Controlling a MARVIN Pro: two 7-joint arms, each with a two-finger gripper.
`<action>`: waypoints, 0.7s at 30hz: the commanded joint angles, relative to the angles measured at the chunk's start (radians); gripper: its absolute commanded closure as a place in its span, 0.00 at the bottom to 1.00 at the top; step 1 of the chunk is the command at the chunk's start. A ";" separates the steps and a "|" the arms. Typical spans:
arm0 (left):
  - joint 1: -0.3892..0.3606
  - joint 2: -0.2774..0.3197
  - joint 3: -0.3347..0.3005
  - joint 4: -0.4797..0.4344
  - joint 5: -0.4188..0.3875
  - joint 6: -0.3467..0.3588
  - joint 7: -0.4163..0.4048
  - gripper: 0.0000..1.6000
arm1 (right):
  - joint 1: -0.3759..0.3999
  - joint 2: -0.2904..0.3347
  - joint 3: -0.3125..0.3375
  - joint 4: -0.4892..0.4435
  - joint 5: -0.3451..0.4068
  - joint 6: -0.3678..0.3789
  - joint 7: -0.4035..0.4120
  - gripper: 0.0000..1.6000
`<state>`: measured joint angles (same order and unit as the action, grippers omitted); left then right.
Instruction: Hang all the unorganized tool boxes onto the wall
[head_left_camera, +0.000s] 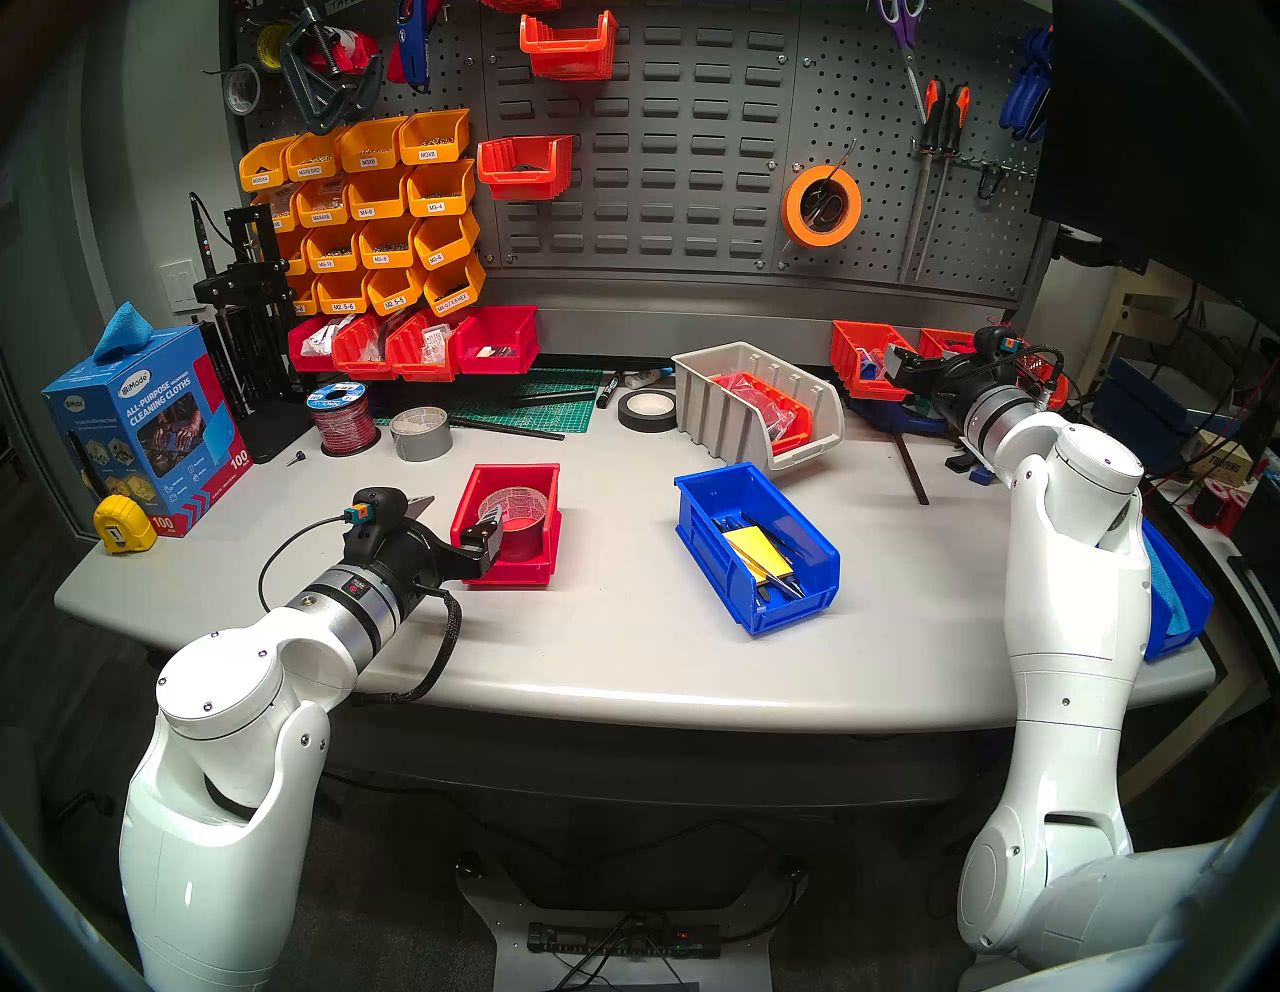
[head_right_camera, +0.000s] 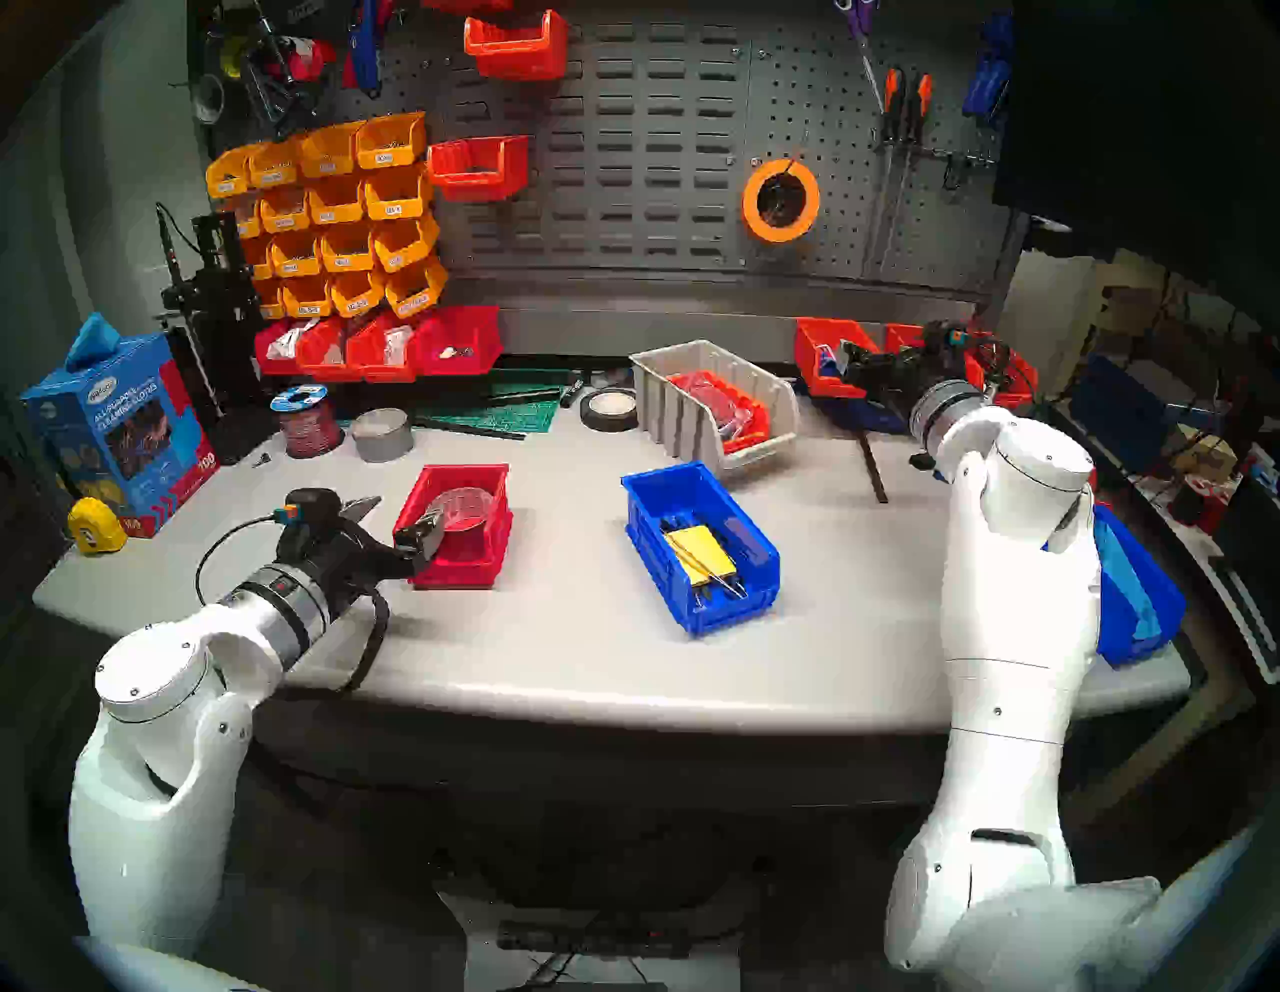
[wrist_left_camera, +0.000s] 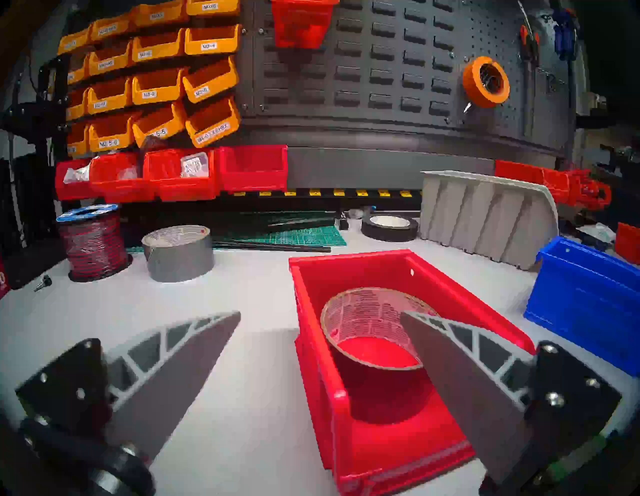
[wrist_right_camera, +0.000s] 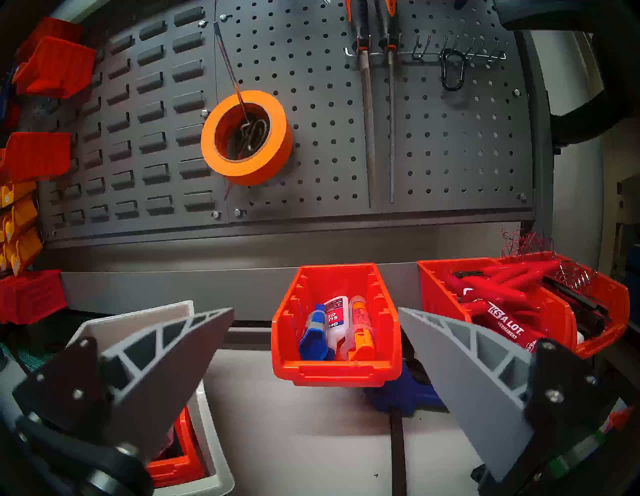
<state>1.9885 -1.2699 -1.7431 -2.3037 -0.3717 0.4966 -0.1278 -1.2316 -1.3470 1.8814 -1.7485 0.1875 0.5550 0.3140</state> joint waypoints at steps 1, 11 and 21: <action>0.028 -0.010 -0.031 -0.014 -0.010 -0.013 -0.001 0.00 | 0.005 0.001 0.000 -0.016 0.000 -0.001 0.000 0.00; 0.090 -0.012 -0.074 -0.059 -0.019 -0.006 -0.014 0.00 | 0.005 0.001 0.000 -0.016 0.000 -0.001 0.000 0.00; 0.115 -0.020 -0.071 -0.073 -0.016 -0.003 -0.015 0.00 | 0.005 0.001 0.000 -0.016 0.000 -0.001 0.000 0.00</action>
<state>2.0829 -1.2896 -1.8153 -2.3538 -0.3935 0.4958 -0.1430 -1.2316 -1.3471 1.8813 -1.7486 0.1873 0.5549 0.3139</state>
